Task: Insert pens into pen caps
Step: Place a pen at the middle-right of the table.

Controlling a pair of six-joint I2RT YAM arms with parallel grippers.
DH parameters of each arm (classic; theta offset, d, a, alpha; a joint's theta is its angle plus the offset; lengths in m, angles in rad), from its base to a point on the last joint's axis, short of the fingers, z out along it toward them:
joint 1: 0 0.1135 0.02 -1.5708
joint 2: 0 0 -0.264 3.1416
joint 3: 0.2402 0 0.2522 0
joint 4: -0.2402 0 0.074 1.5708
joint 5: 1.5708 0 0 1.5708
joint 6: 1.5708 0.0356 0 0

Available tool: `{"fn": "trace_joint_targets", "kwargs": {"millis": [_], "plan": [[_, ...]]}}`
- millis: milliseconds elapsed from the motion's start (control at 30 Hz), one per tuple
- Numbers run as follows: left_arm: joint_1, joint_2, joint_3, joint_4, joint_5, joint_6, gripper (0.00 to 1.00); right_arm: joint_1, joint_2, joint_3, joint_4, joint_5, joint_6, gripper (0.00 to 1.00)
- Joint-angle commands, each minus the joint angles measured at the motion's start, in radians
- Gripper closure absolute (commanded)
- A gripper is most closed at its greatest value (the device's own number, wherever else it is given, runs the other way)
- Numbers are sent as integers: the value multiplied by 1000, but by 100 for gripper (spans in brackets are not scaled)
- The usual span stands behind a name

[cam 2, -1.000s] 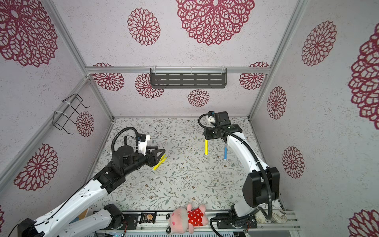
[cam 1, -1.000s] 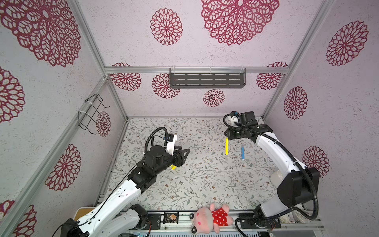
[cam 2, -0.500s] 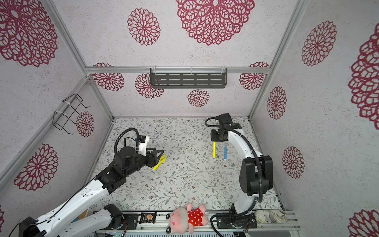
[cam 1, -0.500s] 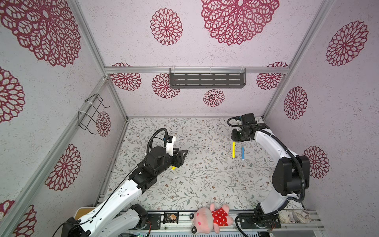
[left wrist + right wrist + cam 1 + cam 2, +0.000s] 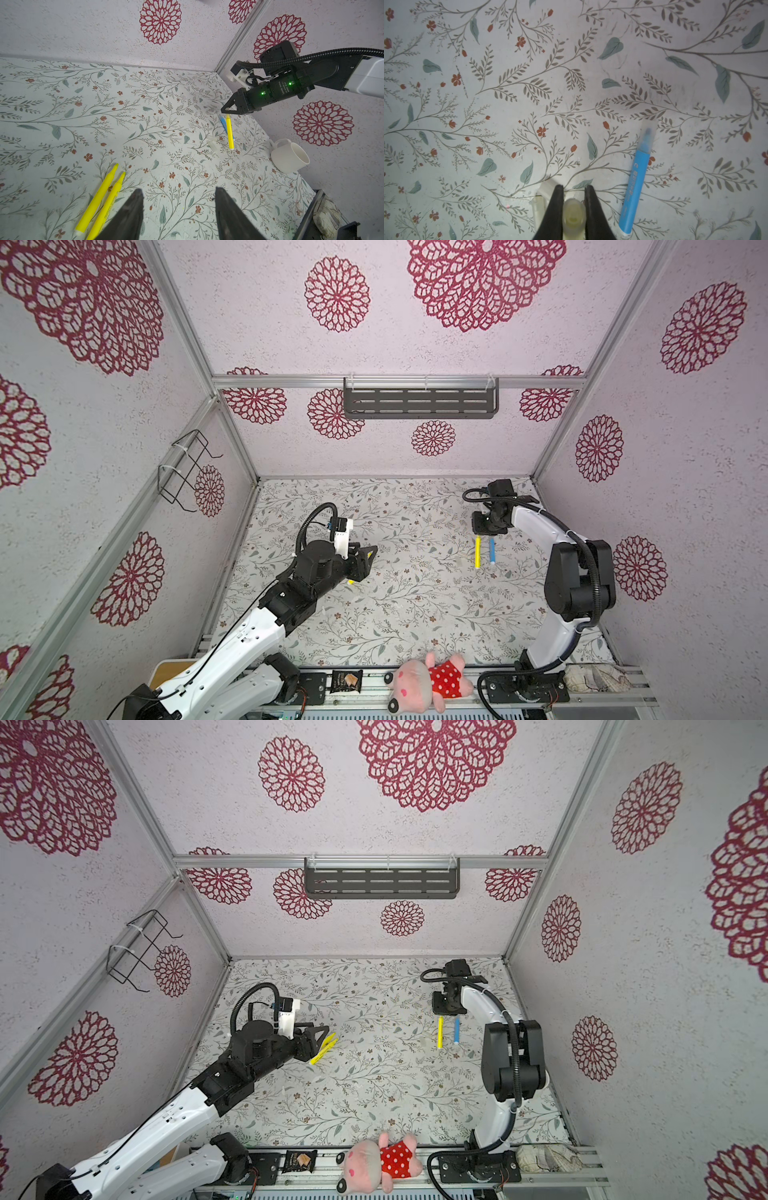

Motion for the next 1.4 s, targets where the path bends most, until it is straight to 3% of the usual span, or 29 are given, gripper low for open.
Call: {"fn": "trace_joint_targets", "kwargs": {"millis": [0,433,567,633,733,1100,1367], "plan": [[-2,-3,-9,10,-17,-5,42,-8,10,7,5,53,-2,100],[-2,-19,-21,-1,-33,-18,42,-16,106,85,-27,234,-29,100],[-2,-31,-27,-4,-37,-23,42,-16,121,106,-23,248,-30,96],[-3,-32,-25,-10,-37,-23,42,-16,129,113,-24,245,-30,89],[-2,-37,-25,-13,-43,-23,42,-16,138,115,-28,245,-31,68],[-2,-6,-15,-20,-50,-17,42,4,10,66,19,241,-19,60],[-3,162,88,-177,-83,-8,42,59,-129,-15,70,212,-45,60]]}}
